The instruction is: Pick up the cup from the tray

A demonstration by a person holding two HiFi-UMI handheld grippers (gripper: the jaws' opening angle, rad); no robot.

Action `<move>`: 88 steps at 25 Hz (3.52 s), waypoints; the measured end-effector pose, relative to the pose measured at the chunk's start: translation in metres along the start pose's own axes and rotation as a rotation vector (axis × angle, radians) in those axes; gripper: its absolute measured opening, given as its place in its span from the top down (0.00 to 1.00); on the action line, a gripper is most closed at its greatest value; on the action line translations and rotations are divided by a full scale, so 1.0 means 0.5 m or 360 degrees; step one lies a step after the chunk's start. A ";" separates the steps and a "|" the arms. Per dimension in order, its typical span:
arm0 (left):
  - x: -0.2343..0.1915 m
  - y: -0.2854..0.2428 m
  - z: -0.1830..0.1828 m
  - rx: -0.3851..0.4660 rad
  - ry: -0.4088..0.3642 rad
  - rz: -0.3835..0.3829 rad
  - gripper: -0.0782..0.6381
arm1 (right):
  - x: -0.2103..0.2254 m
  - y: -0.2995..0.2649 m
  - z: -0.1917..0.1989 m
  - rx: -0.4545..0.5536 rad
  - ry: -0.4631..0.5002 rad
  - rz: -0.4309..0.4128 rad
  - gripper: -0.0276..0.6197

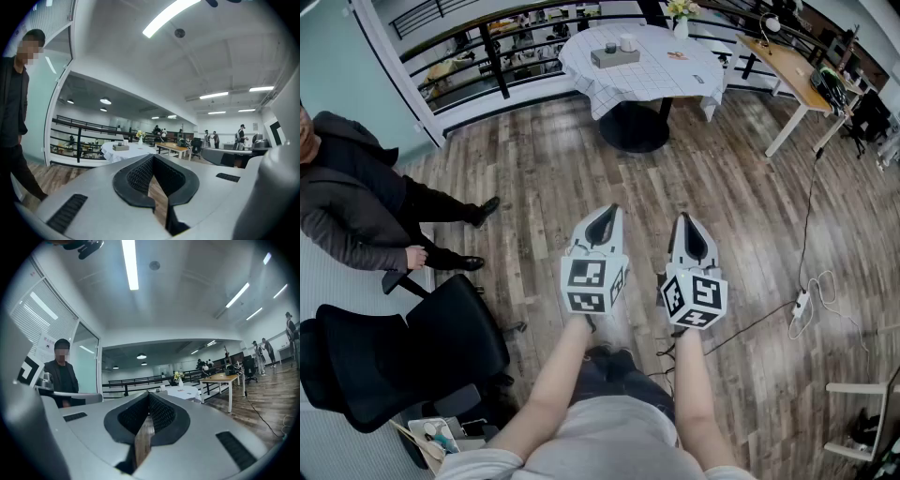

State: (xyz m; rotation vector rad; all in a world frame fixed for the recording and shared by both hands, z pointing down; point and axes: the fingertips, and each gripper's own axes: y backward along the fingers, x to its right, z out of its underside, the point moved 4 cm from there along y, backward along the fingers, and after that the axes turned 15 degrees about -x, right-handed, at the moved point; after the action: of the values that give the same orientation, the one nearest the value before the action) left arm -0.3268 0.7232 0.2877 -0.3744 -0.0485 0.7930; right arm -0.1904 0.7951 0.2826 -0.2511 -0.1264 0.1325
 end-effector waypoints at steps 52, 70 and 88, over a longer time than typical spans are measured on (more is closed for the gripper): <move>-0.135 -0.390 -0.112 -0.0035 0.0067 -0.0054 0.88 | 0.158 -0.389 -0.070 -0.0029 -0.0053 -0.0068 0.95; -0.279 -0.656 -0.229 -0.0027 0.0115 -0.0032 0.88 | 0.202 -0.704 -0.165 -0.0074 -0.0034 -0.0075 0.95; -0.374 -1.062 -0.379 -0.0052 0.0148 -0.0195 0.88 | 0.375 -1.116 -0.284 -0.0111 0.0000 -0.0271 0.95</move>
State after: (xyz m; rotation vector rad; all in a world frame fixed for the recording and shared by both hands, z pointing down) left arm -0.0598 0.1935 0.3128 -0.4344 0.0025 0.6539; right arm 0.0781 0.2528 0.3088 -0.3086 -0.1521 -0.0408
